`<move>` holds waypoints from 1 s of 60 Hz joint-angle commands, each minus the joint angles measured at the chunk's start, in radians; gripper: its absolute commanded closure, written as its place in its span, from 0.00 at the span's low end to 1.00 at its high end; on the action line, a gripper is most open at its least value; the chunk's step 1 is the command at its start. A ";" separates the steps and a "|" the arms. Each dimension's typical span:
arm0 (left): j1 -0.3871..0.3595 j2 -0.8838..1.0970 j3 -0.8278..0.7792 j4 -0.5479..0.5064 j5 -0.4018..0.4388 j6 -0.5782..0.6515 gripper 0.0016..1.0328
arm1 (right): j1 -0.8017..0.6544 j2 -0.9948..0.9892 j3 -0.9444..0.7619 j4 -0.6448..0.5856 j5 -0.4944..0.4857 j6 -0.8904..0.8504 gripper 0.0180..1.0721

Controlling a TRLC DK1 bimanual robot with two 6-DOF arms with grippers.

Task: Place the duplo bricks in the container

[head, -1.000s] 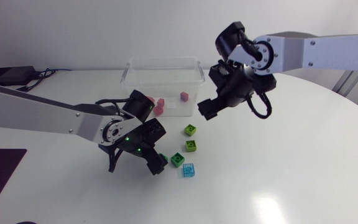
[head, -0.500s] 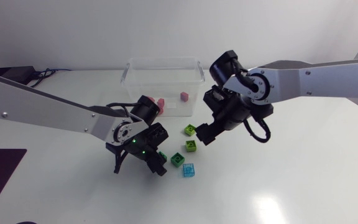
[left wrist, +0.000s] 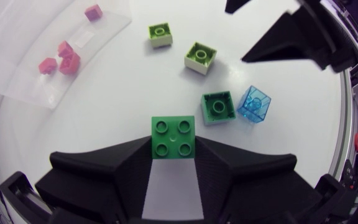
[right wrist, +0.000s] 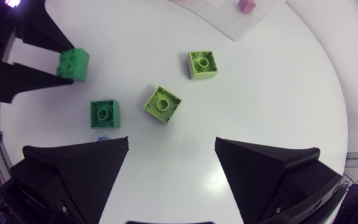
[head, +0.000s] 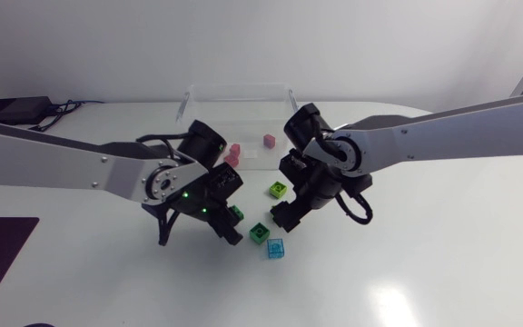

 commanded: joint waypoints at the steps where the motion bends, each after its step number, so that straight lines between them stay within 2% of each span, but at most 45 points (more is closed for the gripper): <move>1: 0.030 -0.086 -0.013 -0.015 -0.006 0.001 0.71 | 0.001 0.058 0.029 0.008 -0.003 0.016 0.05; 13: 0.103 -0.194 0.045 -0.028 -0.007 0.013 0.71 | 0.012 0.115 0.081 0.011 0.000 0.031 0.05; 28: 0.183 -0.206 0.126 0.014 -0.006 0.010 0.71 | 0.041 0.184 0.133 0.009 0.008 0.048 0.05; 47: 0.208 -0.175 0.177 0.025 -0.006 0.013 0.70 | 0.043 0.236 0.166 0.008 0.023 0.074 0.08; 55: 0.211 -0.177 0.183 0.031 -0.007 0.011 0.70 | 0.041 0.250 0.170 0.008 0.029 0.083 0.12; 60: 0.217 -0.177 0.188 0.042 -0.007 0.013 0.70 | 0.041 0.252 0.170 0.008 0.029 0.088 0.20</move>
